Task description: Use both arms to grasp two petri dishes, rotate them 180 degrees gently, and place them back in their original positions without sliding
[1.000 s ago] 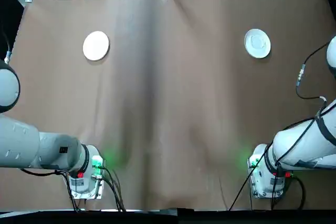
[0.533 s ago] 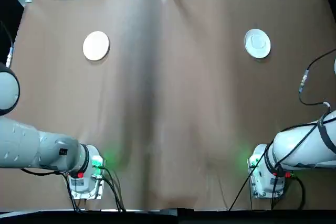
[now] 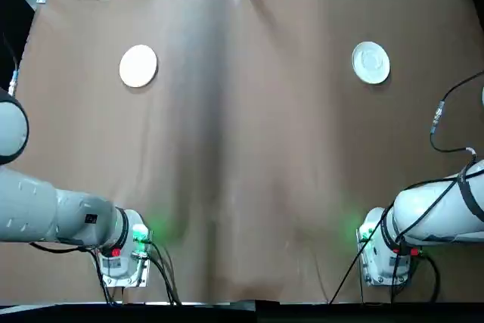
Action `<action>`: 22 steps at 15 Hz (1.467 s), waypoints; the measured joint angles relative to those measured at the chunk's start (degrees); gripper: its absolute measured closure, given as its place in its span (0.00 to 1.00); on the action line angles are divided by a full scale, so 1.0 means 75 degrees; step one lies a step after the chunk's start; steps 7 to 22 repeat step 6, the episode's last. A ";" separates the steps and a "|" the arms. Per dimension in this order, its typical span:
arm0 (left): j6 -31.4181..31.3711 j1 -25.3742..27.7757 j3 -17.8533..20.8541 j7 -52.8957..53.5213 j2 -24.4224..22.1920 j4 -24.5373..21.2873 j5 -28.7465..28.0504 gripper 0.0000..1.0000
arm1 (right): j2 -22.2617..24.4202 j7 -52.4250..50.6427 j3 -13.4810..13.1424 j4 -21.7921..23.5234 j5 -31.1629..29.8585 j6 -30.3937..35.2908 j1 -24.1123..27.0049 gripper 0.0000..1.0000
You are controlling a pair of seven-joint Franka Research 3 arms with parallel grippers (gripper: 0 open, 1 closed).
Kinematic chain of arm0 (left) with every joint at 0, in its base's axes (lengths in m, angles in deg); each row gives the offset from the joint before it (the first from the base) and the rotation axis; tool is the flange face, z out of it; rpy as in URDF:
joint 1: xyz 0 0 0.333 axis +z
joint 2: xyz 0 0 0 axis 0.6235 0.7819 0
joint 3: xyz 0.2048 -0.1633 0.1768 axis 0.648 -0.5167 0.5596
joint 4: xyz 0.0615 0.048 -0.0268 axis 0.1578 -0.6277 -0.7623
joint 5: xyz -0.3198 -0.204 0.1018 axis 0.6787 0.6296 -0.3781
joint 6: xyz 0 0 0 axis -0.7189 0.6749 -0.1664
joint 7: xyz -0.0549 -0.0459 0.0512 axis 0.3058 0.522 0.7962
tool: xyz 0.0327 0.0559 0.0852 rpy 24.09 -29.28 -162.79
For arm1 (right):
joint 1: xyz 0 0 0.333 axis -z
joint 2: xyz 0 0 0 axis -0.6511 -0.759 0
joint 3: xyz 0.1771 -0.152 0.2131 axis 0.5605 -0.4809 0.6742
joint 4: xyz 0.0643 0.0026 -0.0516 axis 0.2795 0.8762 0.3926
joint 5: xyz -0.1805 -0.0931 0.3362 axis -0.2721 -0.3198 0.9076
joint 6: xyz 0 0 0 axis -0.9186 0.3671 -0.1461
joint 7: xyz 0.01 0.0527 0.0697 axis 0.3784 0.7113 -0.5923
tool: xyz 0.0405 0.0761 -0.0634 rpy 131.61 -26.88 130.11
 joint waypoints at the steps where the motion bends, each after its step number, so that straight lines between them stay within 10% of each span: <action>1: 0.0021 0.0002 0.0000 -0.0002 0.0003 -0.0022 0.0000 0.00 | 0.0001 0.0000 -0.0004 0.0002 -0.0001 0.0000 0.0001 0.00; 22: 0.0020 0.0016 0.0006 -0.0011 0.0027 -0.0051 0.0000 0.00 | 0.0016 0.0000 -0.0021 0.0003 -0.0011 -0.0003 0.0008 0.00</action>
